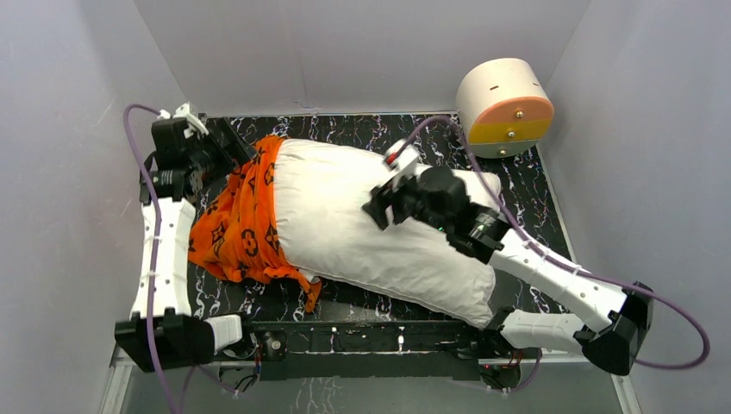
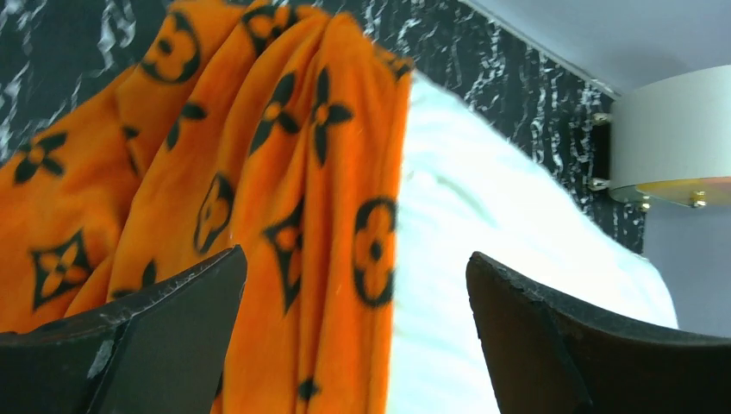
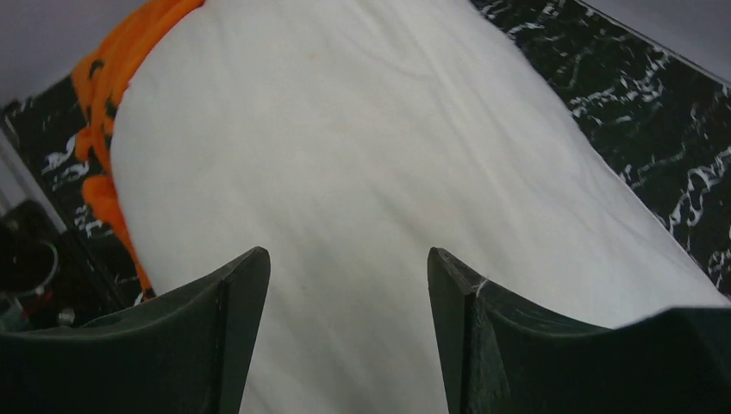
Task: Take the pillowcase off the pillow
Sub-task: Remove the pillow from the pillowcase.
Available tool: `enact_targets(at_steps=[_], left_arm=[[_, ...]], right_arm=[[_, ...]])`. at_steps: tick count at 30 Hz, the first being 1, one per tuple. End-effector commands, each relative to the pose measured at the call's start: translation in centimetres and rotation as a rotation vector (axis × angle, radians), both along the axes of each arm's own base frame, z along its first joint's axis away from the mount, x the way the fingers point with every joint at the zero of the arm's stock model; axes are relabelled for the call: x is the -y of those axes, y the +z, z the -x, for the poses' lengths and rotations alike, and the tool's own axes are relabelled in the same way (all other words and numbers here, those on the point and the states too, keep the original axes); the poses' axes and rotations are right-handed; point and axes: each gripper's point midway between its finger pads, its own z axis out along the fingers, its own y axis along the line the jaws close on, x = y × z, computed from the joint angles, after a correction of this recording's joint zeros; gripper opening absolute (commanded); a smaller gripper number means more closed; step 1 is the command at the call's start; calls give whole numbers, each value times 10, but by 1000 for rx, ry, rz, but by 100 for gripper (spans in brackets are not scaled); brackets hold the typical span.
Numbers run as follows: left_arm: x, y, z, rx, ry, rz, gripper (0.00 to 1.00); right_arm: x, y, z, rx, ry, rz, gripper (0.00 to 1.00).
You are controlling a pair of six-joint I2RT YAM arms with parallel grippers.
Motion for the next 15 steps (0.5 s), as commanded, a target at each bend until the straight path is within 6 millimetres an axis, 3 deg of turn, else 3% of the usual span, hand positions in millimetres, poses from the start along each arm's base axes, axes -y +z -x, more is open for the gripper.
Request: enact_targets(at_steps=[1,5,7,9,10,13,15], left_arm=[[-16,-23,43,-46,141,-24,98],[-5,-40,82,-101,166,43,98],[-3,-55,103,-139,186,57,98],[-1,-66,120,-167,191,61,98],[0,-71,128,-183,189,61,98],[2,-81,139,-203,165,45,98],[1,-83,143,-218,138,13,98]], right_arm=[[-59,-7,41,316,282,236,76],[-87,-36,51,374,315,312,77],[-90,-53,40,386,261,349,76],[-80,-76,19,382,133,439,72],[-73,-87,9,371,67,491,65],[-52,-117,-2,254,-64,581,28],[-56,-120,0,188,-44,517,10]])
